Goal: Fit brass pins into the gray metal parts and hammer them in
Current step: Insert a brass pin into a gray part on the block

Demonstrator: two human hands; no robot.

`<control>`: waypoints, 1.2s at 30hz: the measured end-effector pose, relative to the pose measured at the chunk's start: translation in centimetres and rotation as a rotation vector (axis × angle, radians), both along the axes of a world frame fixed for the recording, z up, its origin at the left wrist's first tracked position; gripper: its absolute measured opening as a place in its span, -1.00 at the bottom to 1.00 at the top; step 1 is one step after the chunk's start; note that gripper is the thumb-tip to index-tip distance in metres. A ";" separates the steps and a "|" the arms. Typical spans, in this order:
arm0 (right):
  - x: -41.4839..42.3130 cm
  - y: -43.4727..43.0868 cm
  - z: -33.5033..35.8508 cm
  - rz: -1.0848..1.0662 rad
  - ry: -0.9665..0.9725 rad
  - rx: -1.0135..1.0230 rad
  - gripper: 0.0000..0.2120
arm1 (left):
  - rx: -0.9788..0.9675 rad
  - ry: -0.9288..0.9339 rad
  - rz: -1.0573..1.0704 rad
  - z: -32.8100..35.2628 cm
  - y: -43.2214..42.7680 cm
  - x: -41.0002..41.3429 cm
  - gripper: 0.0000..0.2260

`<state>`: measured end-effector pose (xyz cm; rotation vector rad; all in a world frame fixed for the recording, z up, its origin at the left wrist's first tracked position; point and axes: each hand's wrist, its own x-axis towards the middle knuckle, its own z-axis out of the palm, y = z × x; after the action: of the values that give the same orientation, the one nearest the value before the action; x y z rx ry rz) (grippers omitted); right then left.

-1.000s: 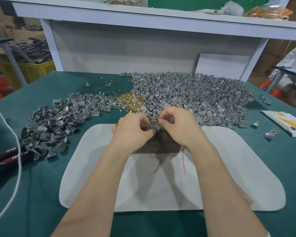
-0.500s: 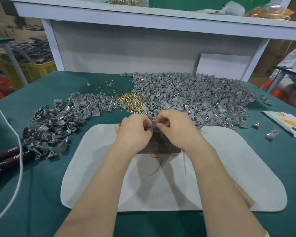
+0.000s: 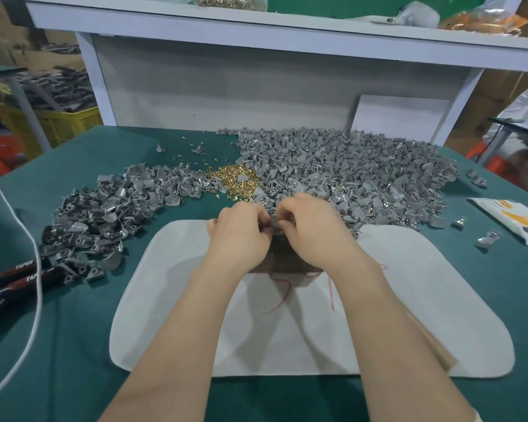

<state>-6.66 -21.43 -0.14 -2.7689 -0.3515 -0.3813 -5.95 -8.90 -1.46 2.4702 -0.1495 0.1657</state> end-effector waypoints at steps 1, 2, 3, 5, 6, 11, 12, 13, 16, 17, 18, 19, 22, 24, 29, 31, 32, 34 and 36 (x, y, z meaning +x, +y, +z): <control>0.0 0.0 0.0 -0.003 0.002 -0.002 -0.95 | -0.003 0.000 0.001 0.0 0.0 0.0 -0.91; 0.0 0.1 0.1 -0.007 0.006 -0.004 -0.94 | -0.005 0.000 0.001 0.0 0.0 0.0 -0.89; 0.0 0.1 0.1 -0.011 0.009 -0.007 -0.94 | -0.003 0.000 0.001 0.0 0.0 0.0 -0.89; 0.0 0.2 0.1 -0.018 0.019 -0.013 -0.93 | 0.007 -0.004 -0.003 0.0 0.0 0.0 -0.89; 0.0 0.3 0.1 -0.022 0.022 -0.015 -0.91 | 0.011 -0.007 -0.006 0.0 0.0 0.0 -0.89; 0.2 0.4 0.1 -0.048 0.010 -0.067 -0.86 | 0.018 -0.023 -0.014 0.0 -0.1 0.1 -0.95; 0.2 0.4 0.1 -0.050 0.009 -0.066 -0.87 | 0.018 -0.024 -0.014 0.0 0.0 0.0 -0.95; 0.2 0.4 0.0 -0.051 0.009 -0.056 -0.87 | 0.016 -0.023 -0.015 0.0 0.0 0.0 -0.95; 0.1 -0.2 -0.2 -0.048 0.052 0.069 -0.92 | 0.015 -0.030 -0.009 0.0 0.1 0.0 -0.91; 0.1 -0.6 -0.1 -0.039 0.087 0.141 -0.94 | 0.016 -0.036 0.000 -0.1 0.1 0.0 -0.90; 0.1 -0.9 0.0 -0.027 0.119 0.207 -0.92 | 0.017 -0.042 0.009 -0.1 0.1 0.0 -0.90; 0.1 -1.2 0.2 -0.017 0.143 0.256 -0.88 | 0.019 -0.047 0.017 -0.1 0.1 0.1 -0.89; 0.2 -1.6 0.3 -0.032 0.167 0.353 -0.82 | 0.025 -0.045 0.024 -0.2 0.1 0.2 -0.89; 0.3 -1.5 0.1 -0.047 0.160 0.373 -0.83 | 0.028 -0.045 0.021 -0.2 0.1 0.3 -0.90; 0.0 -1.0 -0.2 -0.037 0.091 0.358 -0.90 | 0.027 -0.041 0.008 -0.2 0.1 0.2 -0.91; 0.0 -0.8 -0.2 -0.028 0.071 0.310 -0.90 | 0.027 -0.039 0.009 -0.2 0.2 0.2 -0.91; 0.0 -0.8 -0.2 -0.027 0.071 0.302 -0.90 | 0.026 -0.038 0.009 -0.2 0.1 0.2 -0.91; 0.0 -1.1 0.0 -0.070 0.052 0.318 -0.89 | 0.018 -0.040 0.014 -0.2 0.1 0.2 -0.91; 0.0 -2.2 0.3 -0.235 -0.002 0.325 -0.88 | 0.007 -0.043 0.022 -0.3 0.2 0.2 -0.92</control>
<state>-6.66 -23.65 0.14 -2.4924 0.0367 -0.4529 -5.73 -8.74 -1.75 2.4773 -0.1415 0.2282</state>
